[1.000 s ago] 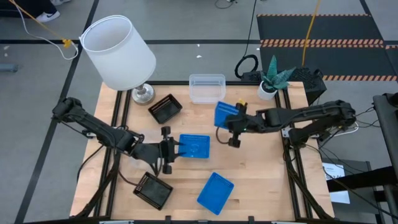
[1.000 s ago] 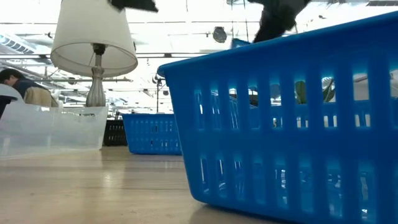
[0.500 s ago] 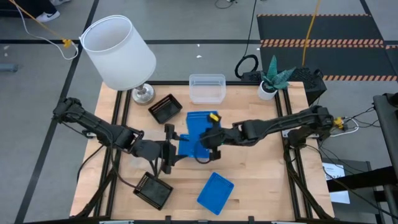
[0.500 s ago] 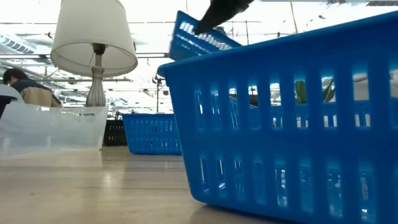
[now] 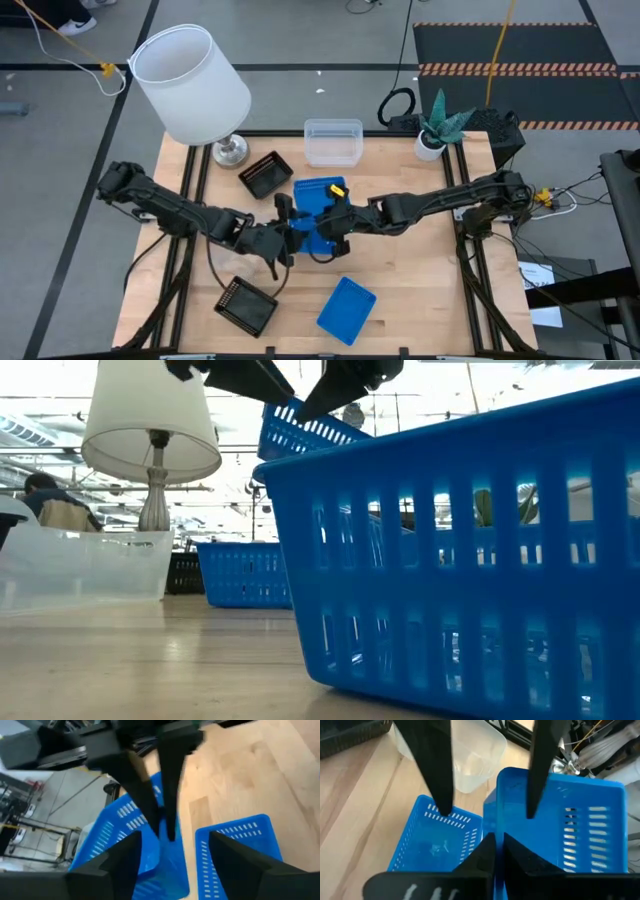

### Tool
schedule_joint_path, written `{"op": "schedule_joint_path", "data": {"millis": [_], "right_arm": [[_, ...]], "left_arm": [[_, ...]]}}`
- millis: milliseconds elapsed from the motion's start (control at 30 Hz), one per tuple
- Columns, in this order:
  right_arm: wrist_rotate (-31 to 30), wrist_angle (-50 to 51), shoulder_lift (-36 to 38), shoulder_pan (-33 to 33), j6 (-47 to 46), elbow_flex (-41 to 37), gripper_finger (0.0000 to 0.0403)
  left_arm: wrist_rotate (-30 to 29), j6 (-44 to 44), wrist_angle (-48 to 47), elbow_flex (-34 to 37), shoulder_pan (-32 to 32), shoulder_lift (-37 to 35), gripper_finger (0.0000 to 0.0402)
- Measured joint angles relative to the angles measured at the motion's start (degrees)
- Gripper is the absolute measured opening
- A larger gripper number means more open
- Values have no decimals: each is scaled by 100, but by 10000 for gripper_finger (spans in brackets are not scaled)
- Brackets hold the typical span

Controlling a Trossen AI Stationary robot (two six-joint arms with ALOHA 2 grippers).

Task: Stack baskets by color
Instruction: Stack the top right blue bin on the top left blue bin

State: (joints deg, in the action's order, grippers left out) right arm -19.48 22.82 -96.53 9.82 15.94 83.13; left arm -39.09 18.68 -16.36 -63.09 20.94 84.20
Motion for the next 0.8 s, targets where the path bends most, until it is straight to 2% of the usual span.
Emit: {"op": "schedule_joint_path", "data": {"millis": [233,467,600,800], "right_arm": [[5,-15,0,2,72,-2,10],[24,-17,0,7,140,-7,10],[18,-37,2,11,184,-7,11],[-11,-79,0,70,333,-7,24]], "left_arm": [[37,-371,-269,-2,-238,-15,209],[440,-420,-538,-4,-458,111,168],[482,-305,-490,-4,-456,93,127],[503,-161,-491,-3,-437,96,41]]}}
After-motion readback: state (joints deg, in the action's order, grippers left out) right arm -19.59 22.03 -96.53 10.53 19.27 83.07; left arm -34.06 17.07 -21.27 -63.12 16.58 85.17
